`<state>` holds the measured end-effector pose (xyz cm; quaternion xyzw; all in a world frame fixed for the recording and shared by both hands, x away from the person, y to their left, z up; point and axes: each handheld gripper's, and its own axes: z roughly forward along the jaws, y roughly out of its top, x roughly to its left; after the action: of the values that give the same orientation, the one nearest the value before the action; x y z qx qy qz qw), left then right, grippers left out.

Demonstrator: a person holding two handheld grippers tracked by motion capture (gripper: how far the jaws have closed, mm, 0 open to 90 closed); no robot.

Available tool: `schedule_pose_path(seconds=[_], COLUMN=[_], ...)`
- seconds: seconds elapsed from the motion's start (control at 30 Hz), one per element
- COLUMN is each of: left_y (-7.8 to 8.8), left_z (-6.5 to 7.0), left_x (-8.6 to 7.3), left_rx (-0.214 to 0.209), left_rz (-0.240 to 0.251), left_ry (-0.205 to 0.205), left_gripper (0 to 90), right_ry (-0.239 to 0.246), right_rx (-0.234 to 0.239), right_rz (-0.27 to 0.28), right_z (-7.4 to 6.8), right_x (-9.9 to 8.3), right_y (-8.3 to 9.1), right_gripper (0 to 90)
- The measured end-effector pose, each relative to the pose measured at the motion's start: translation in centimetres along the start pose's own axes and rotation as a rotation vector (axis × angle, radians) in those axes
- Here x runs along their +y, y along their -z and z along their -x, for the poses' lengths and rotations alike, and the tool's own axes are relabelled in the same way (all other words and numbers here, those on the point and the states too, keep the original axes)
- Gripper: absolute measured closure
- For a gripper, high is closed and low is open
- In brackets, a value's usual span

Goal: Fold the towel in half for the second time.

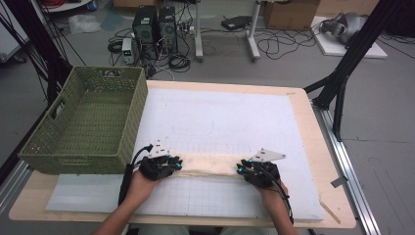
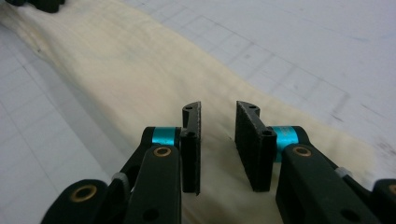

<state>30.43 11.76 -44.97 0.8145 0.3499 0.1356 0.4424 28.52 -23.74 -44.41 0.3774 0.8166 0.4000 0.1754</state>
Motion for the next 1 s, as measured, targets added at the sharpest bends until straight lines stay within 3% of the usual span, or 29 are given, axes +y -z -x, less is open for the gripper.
schedule_pose_path(seconds=[0.2,0.33,0.43,0.5,0.63,0.73,0.83,1.0], left_y=[0.0,0.0,0.4,1.1,2.4,2.0,1.3,1.2], left_z=[0.1,0.1,0.0,-0.1,0.1,0.3,0.1,-0.3], left_x=[0.0,0.0,0.1,0.6,1.4,0.9,0.2,-0.3], left_rx=[0.002,0.005,0.01,0.004,-0.017,-0.02,0.005,0.026], left_rz=[-0.002,-0.003,0.004,0.053,0.122,0.069,0.003,-0.032], left_ry=[-0.005,-0.005,0.018,0.046,0.033,0.006,-0.005,0.002], left_gripper=[75.9,75.8,71.5,63.6,63.4,67.0,71.7,75.3], right_ry=[-0.008,0.013,0.009,-0.01,-0.025,-0.019,0.01,0.009], right_rx=[-0.033,-0.038,-0.04,-0.037,-0.013,-0.002,0.0,-0.011], right_rz=[-0.007,-0.003,0.003,0.022,0.103,0.134,0.088,0.009], right_z=[1.2,1.1,1.1,1.2,1.2,1.1,1.1,1.6], right_x=[-1.6,-1.9,-2.0,-1.9,-1.2,-0.9,-1.3,-2.2], right_y=[1.5,1.5,1.6,1.8,2.9,3.7,3.6,2.9], right_gripper=[71.5,71.3,68.5,62.9,58.4,61.5,69.8,74.1])
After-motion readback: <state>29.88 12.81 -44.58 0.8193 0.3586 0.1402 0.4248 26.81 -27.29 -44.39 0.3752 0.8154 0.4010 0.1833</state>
